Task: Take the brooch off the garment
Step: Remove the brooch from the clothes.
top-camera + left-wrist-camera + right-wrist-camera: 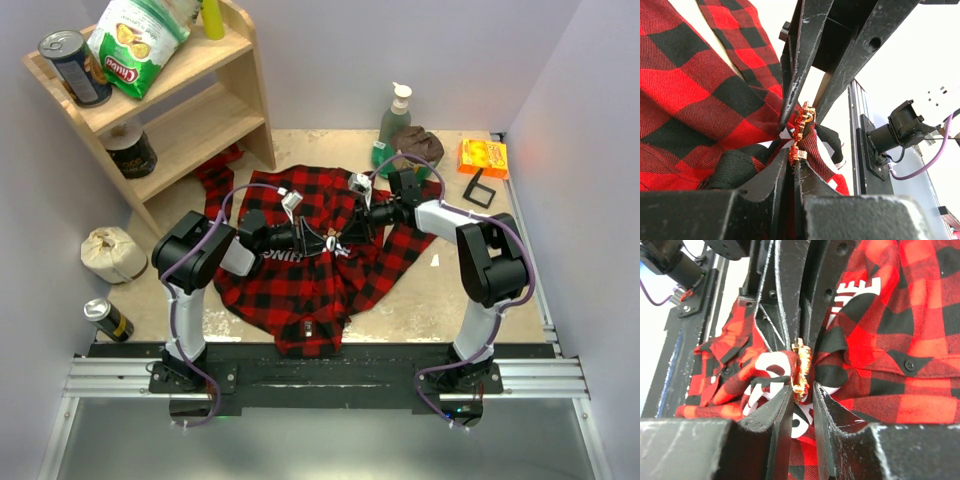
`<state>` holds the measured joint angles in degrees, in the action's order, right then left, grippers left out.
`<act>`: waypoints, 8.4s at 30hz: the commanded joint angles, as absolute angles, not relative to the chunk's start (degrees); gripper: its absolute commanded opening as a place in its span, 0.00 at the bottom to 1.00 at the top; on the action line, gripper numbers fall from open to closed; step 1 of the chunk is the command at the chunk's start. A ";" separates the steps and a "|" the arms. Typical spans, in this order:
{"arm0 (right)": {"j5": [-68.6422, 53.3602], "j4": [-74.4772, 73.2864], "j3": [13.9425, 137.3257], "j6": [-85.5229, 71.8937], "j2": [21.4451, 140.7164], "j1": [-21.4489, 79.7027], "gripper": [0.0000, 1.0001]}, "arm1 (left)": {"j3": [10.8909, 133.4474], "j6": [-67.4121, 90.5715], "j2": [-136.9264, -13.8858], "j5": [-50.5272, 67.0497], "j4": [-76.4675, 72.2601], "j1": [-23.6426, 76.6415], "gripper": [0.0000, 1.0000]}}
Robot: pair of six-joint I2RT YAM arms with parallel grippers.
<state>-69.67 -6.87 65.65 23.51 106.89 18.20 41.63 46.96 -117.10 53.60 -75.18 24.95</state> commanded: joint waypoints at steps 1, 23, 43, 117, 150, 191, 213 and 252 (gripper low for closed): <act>-73.21 -6.24 67.68 22.24 107.67 18.11 0.25 | 43.42 47.72 -114.52 54.14 -108.90 24.61 0.00; -75.85 0.70 66.53 15.29 109.42 18.11 0.00 | 44.12 49.48 -115.49 52.56 -108.90 24.79 0.00; -70.06 0.26 65.74 16.26 106.61 18.02 0.00 | 44.30 49.66 -115.58 56.25 -108.81 21.18 0.57; -43.85 10.98 59.16 6.34 94.66 18.54 0.00 | 49.49 21.69 -102.83 51.75 -56.67 31.38 0.36; -59.06 30.14 54.67 -12.56 98.17 16.44 0.00 | 47.64 19.94 -103.88 50.28 -58.09 20.92 0.31; -41.31 34.18 53.44 -10.19 96.51 16.52 0.00 | 45.62 31.82 -107.67 55.02 -69.61 24.79 0.29; -48.95 51.41 52.29 -27.16 101.95 18.01 0.00 | 45.53 37.18 -111.00 56.87 -76.29 24.96 0.29; -50.98 66.18 50.63 -42.01 103.80 20.39 0.00 | 40.78 28.22 -107.49 60.73 -80.42 26.89 0.99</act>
<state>-50.94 60.88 50.11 -42.59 107.55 20.14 42.04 30.85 -109.69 57.89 -77.08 26.00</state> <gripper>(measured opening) 0.028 0.956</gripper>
